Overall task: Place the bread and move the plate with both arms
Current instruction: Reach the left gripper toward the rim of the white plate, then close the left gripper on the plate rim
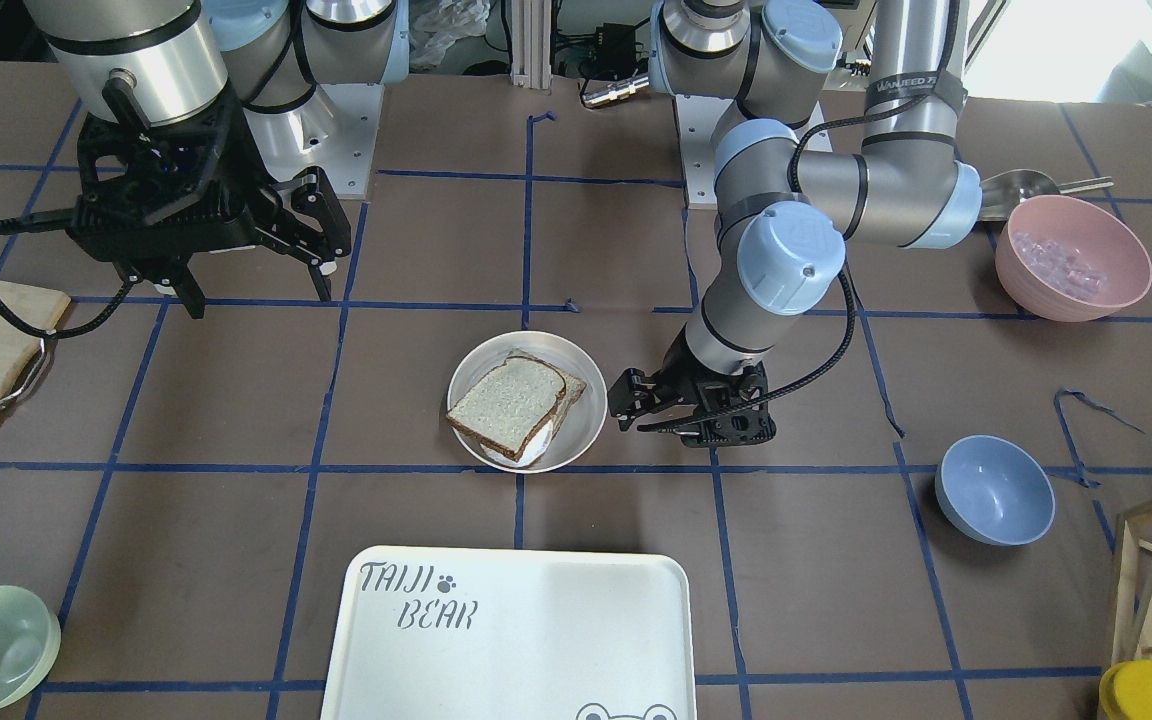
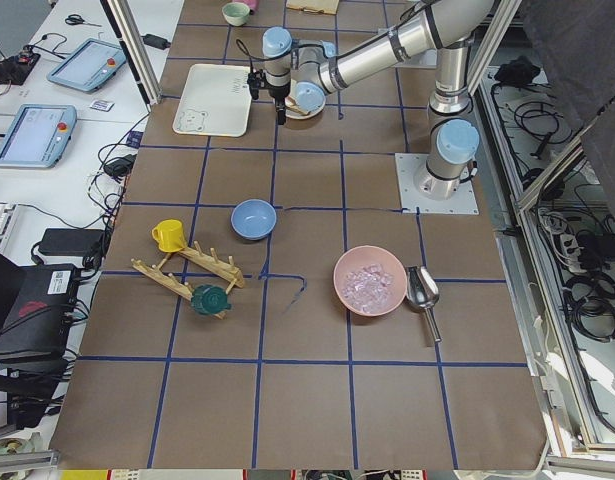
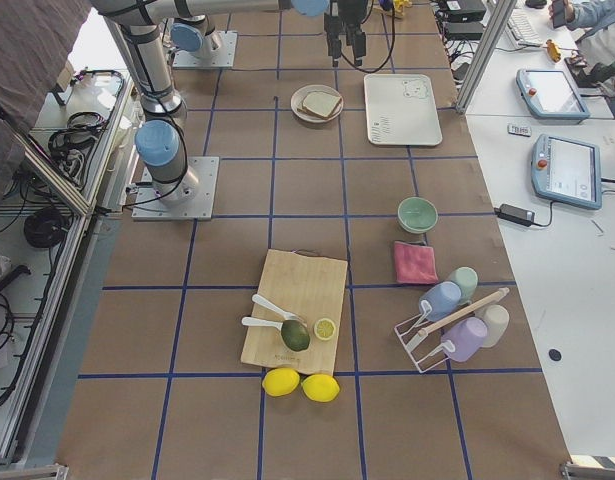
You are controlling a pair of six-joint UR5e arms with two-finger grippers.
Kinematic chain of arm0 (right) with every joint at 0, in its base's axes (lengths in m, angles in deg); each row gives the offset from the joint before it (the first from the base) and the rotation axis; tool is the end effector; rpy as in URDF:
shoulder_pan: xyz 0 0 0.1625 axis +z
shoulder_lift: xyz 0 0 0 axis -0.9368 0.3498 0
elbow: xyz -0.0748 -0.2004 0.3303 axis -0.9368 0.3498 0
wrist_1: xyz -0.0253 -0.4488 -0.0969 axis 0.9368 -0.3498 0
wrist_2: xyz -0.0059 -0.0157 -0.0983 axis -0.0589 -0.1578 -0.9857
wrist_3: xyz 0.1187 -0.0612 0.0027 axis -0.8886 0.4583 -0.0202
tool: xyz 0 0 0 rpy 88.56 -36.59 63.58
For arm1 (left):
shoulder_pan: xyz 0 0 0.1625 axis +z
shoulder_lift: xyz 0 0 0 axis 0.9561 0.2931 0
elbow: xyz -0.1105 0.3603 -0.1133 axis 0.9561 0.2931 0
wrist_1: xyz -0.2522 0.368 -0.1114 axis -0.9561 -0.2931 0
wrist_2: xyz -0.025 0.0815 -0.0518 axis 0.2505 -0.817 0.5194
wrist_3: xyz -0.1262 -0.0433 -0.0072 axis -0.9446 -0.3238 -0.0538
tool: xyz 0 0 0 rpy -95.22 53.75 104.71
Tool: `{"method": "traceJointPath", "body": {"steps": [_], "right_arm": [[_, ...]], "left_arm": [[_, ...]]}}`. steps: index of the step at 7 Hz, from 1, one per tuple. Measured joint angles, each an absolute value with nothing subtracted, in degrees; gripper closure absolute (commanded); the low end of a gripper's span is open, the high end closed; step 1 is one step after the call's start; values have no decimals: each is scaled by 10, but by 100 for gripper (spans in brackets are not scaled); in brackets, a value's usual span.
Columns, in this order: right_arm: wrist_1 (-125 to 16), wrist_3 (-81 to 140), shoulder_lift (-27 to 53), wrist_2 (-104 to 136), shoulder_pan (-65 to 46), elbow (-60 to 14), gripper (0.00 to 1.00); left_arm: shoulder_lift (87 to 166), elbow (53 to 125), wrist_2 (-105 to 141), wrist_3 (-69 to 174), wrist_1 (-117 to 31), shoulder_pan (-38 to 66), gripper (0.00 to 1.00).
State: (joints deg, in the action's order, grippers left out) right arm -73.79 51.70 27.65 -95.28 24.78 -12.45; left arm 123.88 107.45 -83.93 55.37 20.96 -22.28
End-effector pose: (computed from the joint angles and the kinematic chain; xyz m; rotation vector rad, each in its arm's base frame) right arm 0.1813 -0.5827 0.4564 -0.2681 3.0943 -0.2366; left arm -0.2073 -0.5543 0.1456 0.1761 -2.9669 -0.0143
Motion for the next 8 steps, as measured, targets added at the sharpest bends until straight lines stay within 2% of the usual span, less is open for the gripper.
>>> {"method": "traceJointPath", "body": {"steps": [1, 3, 4, 6, 7, 8], "right_arm": [[-738, 512, 276, -952, 248, -125, 0], [-739, 499, 278, -953, 246, -125, 0], [-739, 497, 279, -953, 242, -125, 0], [-735, 491, 280, -951, 229, -125, 0], [-725, 477, 280, -950, 225, -125, 0], [-714, 462, 280, -949, 224, -125, 0]], "left_arm": [[1251, 1081, -840, 554, 218, -235, 0], [1272, 1085, -837, 553, 226, -251, 32], [1279, 1086, -836, 553, 230, -262, 42], [1284, 1090, -835, 560, 231, -276, 44], [1285, 1095, -836, 566, 231, -278, 55], [1285, 1100, -836, 577, 231, -279, 93]]}}
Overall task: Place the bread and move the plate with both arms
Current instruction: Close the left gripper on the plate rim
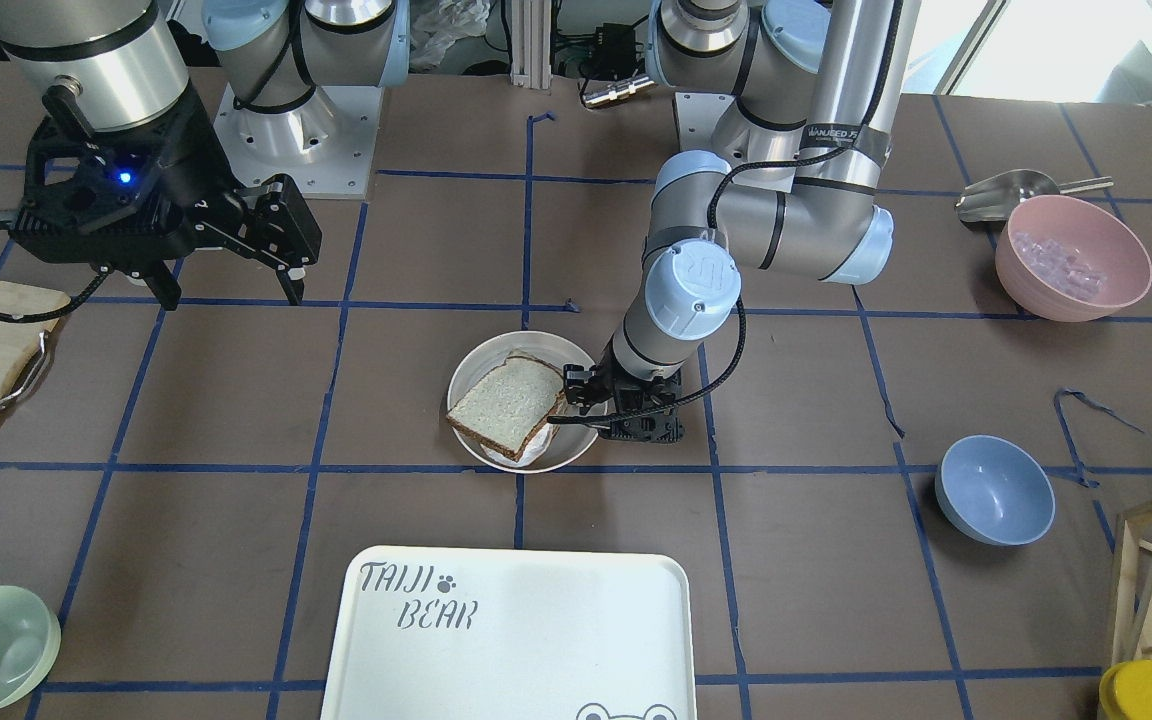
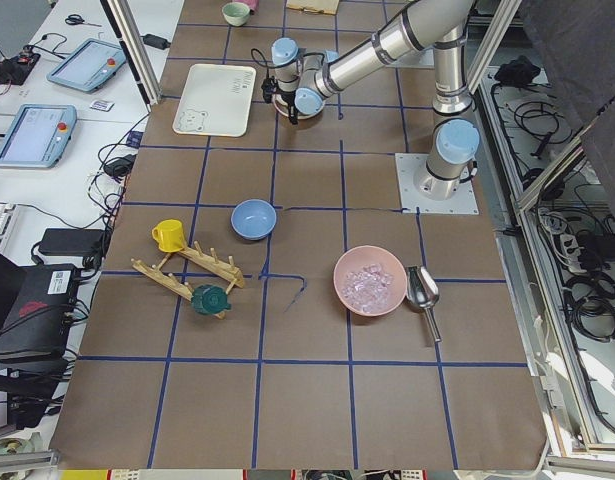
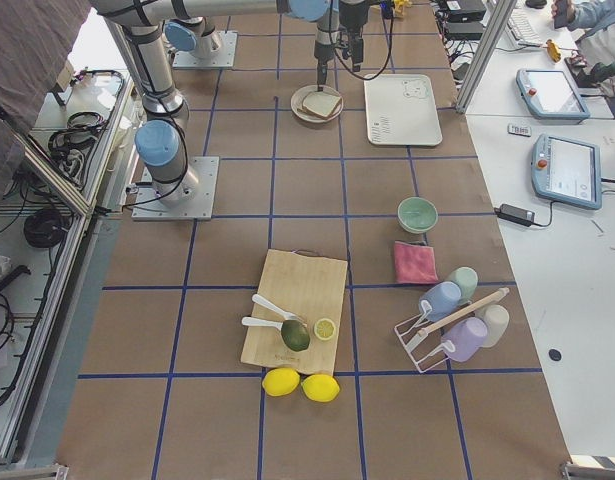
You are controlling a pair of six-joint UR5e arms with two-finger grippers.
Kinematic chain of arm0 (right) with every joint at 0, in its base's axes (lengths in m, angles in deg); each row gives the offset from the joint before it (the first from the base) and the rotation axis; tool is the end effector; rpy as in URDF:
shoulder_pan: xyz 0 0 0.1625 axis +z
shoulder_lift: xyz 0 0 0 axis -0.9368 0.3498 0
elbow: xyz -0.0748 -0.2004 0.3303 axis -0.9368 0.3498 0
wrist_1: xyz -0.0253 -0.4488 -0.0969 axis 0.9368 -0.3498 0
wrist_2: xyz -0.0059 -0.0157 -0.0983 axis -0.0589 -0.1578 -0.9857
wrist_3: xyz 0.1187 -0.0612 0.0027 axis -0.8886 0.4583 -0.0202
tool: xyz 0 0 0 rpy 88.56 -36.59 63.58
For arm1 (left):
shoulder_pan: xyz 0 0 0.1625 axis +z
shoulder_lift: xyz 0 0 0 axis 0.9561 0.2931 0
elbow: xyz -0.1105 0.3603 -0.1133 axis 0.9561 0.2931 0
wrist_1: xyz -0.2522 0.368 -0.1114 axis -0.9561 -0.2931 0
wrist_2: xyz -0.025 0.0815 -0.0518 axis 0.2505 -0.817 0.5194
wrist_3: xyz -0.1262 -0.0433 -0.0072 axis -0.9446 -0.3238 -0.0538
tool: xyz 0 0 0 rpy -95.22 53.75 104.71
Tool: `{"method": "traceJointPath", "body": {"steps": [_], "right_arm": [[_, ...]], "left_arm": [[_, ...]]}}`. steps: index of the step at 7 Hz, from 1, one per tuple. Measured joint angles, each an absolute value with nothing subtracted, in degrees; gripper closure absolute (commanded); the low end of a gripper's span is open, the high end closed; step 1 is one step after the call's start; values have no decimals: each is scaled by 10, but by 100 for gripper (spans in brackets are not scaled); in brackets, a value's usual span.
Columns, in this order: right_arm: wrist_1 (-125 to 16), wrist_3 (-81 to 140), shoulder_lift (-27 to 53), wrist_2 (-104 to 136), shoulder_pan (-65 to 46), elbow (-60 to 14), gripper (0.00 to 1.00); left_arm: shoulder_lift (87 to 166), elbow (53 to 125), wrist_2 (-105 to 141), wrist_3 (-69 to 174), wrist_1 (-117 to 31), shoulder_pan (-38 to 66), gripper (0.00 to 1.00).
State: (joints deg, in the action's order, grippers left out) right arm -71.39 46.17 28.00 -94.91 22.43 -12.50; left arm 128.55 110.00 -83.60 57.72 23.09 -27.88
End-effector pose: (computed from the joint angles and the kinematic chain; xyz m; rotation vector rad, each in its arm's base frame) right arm 0.1579 -0.5827 0.4547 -0.0545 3.0993 -0.1776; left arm -0.2578 -0.5140 0.0843 -0.0186 -2.9788 -0.1533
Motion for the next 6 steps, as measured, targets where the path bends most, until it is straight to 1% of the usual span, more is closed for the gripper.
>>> {"method": "traceJointPath", "body": {"steps": [1, 6], "right_arm": [[-709, 454, 280, -949, 224, -125, 0], [-704, 451, 280, -955, 223, -125, 0]], "left_arm": [[1286, 1103, -836, 583, 231, -279, 100], [1276, 1087, -799, 582, 222, -268, 100]]}}
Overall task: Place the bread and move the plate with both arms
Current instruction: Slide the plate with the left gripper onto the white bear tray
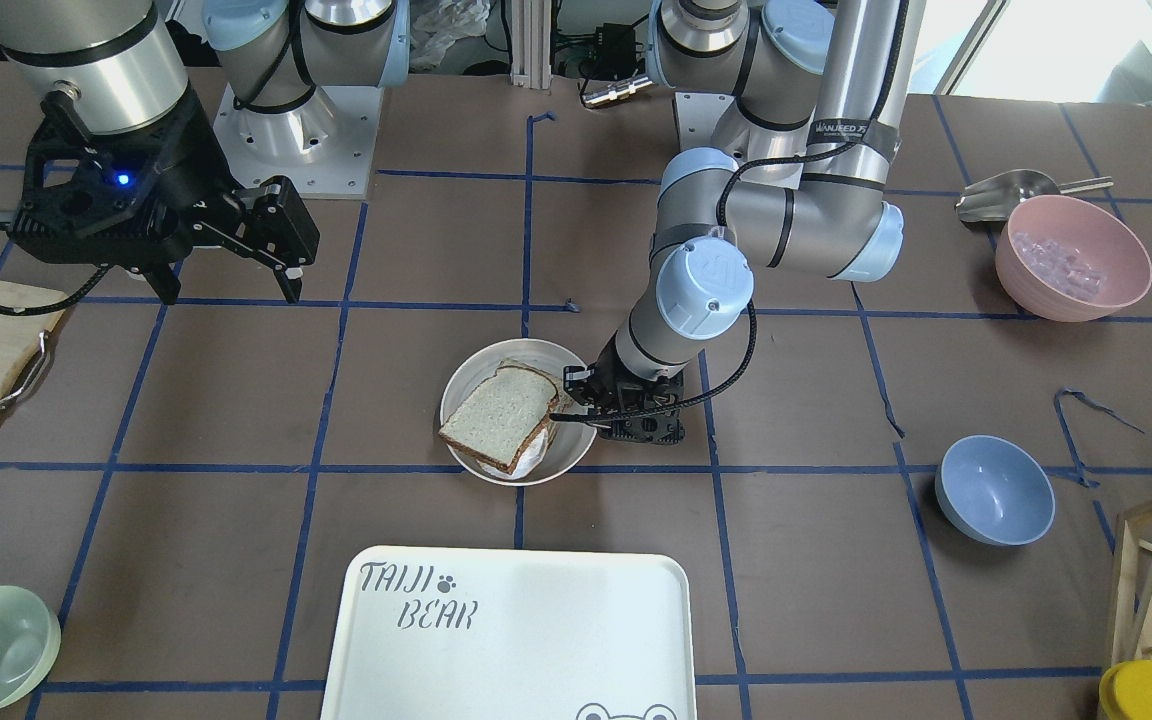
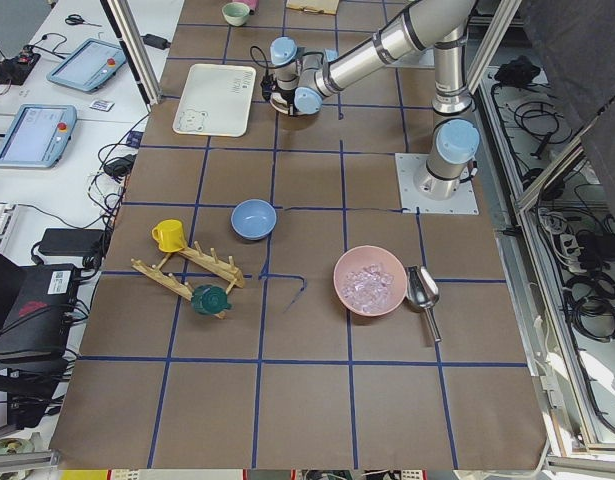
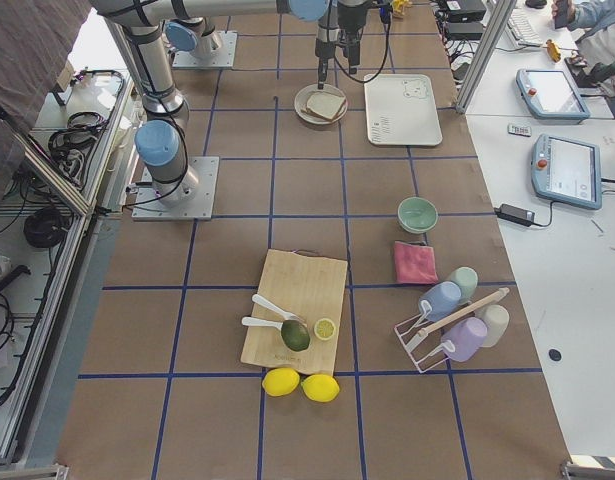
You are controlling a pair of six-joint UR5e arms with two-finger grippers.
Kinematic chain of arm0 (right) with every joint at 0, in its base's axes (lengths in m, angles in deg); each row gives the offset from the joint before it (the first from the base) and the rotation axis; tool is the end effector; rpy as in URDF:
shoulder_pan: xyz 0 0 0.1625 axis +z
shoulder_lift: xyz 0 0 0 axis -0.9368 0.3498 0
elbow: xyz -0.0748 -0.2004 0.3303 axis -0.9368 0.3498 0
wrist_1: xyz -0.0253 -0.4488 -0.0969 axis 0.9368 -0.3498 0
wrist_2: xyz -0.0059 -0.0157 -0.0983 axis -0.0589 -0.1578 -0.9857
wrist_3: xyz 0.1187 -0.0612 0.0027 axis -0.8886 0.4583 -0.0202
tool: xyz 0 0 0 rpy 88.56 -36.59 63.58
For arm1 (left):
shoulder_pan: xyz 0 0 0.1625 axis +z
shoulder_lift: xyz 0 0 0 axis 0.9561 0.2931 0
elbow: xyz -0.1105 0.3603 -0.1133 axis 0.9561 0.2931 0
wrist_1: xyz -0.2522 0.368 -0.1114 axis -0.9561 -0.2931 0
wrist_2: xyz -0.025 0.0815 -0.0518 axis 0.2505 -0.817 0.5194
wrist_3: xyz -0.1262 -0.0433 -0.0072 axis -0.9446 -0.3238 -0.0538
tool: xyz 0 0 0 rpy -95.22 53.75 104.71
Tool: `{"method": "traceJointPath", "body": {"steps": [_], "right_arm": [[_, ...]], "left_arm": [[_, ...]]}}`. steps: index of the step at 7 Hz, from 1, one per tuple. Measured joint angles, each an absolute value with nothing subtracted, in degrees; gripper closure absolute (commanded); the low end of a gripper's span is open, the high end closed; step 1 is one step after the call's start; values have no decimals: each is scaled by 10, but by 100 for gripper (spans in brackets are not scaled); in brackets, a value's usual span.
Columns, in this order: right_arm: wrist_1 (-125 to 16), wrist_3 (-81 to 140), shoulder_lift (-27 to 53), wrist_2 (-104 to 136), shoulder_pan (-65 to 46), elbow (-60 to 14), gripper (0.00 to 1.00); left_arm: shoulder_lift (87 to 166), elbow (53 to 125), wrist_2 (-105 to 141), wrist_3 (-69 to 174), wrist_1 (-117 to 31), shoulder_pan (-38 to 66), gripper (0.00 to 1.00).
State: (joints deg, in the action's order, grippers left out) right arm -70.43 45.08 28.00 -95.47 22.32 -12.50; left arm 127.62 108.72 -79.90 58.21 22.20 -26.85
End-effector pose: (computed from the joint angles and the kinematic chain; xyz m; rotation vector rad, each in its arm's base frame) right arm 0.1554 -0.5810 0.4528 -0.0209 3.1103 -0.1520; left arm -0.2584 -0.5258 0.1029 -0.0050 -2.9111 -0.1294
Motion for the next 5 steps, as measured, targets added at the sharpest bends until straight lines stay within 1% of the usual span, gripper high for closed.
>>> {"method": "traceJointPath", "body": {"steps": [5], "right_arm": [[-705, 451, 280, -957, 222, -125, 0]], "left_arm": [[1266, 1053, -736, 575, 219, -236, 100]]}}
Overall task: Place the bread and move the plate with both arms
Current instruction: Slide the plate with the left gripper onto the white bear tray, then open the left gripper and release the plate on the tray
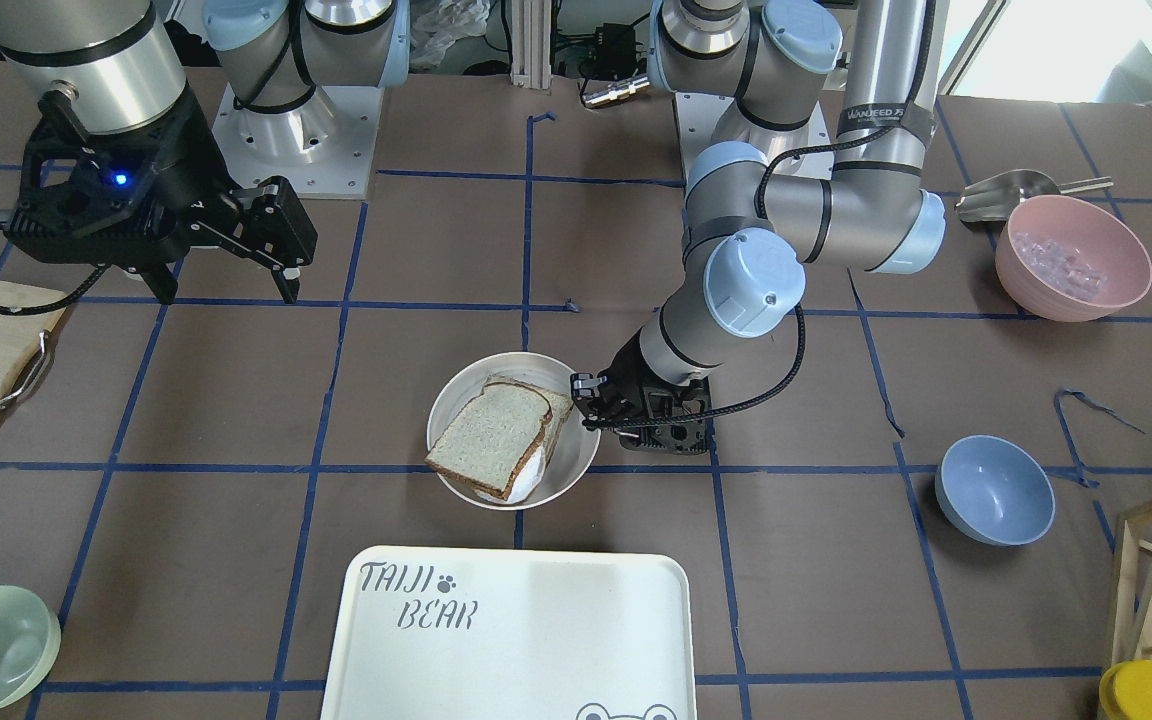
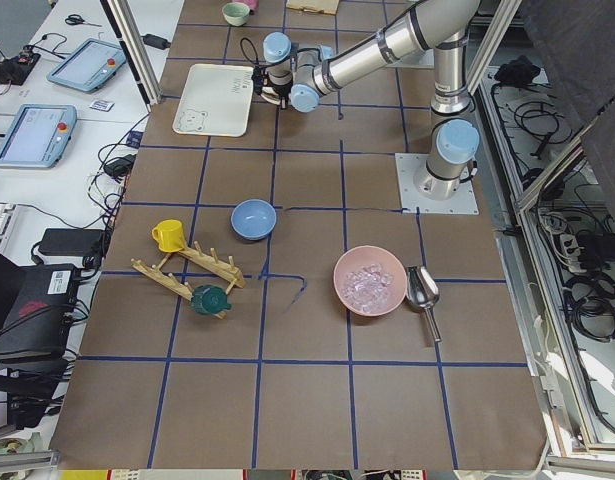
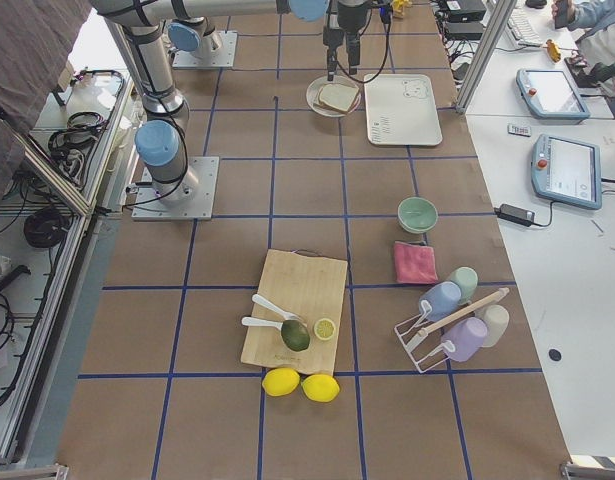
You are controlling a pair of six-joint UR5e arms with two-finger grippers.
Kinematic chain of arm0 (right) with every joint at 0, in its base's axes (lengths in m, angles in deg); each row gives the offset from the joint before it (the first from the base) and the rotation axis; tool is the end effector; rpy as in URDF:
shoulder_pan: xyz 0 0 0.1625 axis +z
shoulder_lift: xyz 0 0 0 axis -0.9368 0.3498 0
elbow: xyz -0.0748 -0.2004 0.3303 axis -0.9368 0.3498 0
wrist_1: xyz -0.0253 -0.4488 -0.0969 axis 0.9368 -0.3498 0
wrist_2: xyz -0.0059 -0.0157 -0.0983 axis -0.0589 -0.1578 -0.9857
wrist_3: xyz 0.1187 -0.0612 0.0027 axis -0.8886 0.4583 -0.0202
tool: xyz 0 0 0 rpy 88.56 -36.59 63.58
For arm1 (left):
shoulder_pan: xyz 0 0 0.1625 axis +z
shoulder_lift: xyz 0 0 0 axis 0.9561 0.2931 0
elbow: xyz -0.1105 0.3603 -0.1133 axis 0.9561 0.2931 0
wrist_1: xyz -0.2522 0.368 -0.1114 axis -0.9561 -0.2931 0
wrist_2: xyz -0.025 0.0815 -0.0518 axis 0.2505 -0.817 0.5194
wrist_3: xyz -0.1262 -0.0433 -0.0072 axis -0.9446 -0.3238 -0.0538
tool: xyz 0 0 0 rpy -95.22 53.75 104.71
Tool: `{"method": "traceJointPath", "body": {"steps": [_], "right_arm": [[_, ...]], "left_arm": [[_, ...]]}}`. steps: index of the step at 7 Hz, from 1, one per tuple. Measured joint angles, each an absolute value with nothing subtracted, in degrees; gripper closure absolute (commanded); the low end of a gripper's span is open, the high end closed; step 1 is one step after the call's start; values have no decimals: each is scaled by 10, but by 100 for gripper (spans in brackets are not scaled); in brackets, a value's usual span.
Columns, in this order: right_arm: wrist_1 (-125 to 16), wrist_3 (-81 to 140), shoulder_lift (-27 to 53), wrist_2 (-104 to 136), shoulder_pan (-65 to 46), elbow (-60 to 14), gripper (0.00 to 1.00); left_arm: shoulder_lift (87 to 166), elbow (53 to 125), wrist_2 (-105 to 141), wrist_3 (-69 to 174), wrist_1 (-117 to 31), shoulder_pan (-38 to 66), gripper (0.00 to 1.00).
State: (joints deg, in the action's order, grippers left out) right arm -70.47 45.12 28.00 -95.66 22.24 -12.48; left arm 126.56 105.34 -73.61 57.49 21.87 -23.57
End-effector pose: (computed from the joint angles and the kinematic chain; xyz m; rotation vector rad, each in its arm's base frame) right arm 0.1541 -0.5814 0.4530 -0.0196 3.1136 -0.1540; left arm -0.2445 -0.5622 0.1431 0.0789 -2.7917 -0.0403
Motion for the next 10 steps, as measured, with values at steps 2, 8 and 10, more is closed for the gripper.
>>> {"method": "traceJointPath", "body": {"steps": [2, 8, 10], "right_arm": [[-706, 451, 280, -957, 222, -125, 0], [-708, 451, 280, -957, 222, -125, 0], [-708, 451, 280, -957, 222, -125, 0]], "left_arm": [[1292, 982, -732, 580, 204, -215, 100], [1472, 740, -731, 581, 153, -207, 100], [1507, 716, -730, 576, 153, -207, 100]]}}
